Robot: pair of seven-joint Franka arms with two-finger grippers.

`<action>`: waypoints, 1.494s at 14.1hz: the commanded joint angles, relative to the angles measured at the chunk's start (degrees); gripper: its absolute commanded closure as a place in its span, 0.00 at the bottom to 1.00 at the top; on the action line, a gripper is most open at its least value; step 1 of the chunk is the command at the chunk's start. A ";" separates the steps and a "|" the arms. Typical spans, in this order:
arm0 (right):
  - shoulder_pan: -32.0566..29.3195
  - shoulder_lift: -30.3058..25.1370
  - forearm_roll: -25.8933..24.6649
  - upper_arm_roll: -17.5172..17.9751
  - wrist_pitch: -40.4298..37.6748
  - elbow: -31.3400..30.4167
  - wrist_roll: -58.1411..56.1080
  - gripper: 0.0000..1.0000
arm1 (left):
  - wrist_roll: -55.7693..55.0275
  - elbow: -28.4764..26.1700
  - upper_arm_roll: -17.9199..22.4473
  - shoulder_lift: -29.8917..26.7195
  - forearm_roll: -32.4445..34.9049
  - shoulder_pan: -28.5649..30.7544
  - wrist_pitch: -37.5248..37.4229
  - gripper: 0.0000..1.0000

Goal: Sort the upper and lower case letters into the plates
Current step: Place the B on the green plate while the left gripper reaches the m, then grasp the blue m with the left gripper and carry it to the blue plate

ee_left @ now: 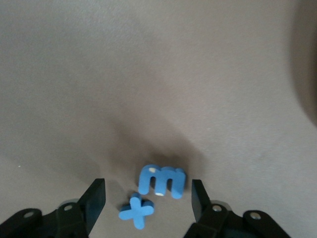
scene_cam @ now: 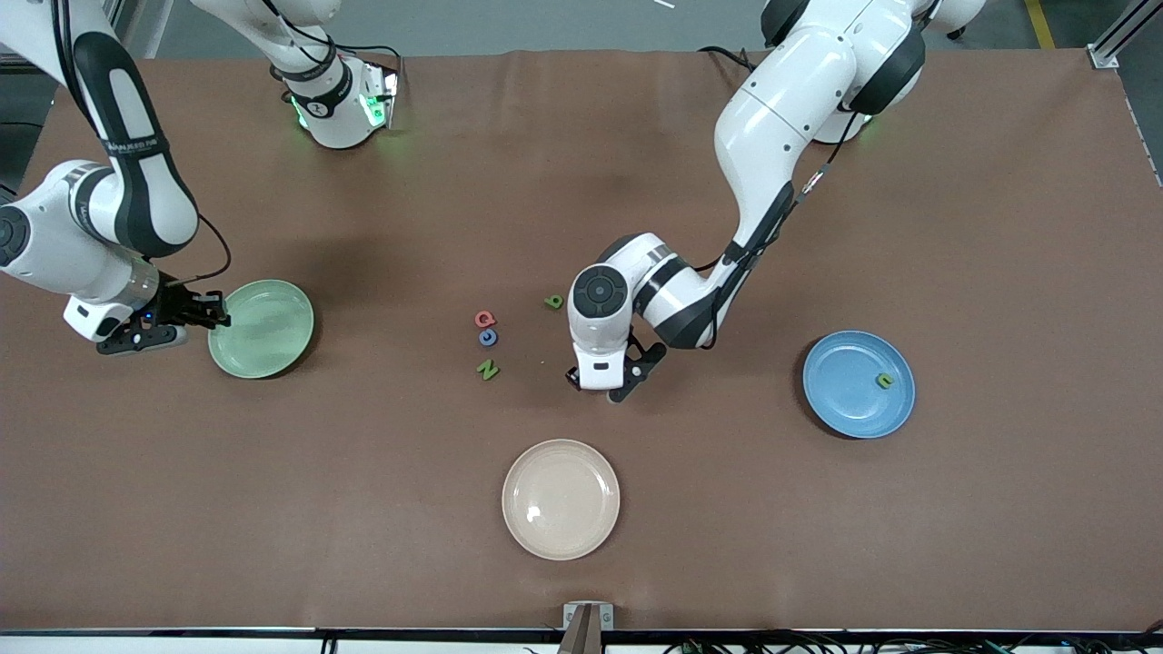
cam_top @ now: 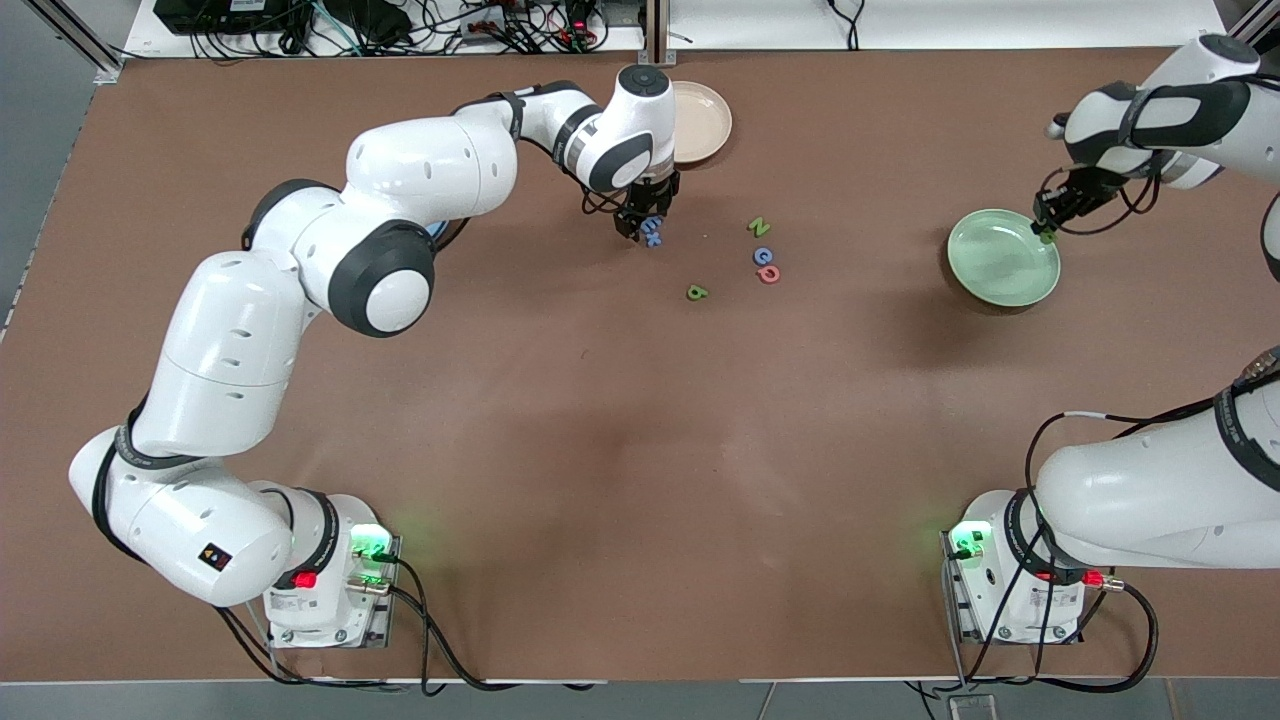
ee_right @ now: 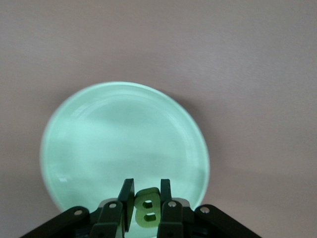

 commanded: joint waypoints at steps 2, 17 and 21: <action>-1.87 4.60 -0.70 1.02 6.45 -1.05 -1.59 0.96 | 0.01 2.21 0.95 1.53 -0.82 -0.73 0.30 0.24; -1.26 5.06 -0.62 1.02 9.63 -3.86 -0.88 0.20 | 0.18 3.00 1.91 2.07 -0.74 -0.46 -0.48 0.97; 2.15 1.28 -0.62 1.20 3.95 -1.68 5.23 0.11 | 0.89 0.55 1.75 -4.25 -0.73 5.15 -5.31 0.99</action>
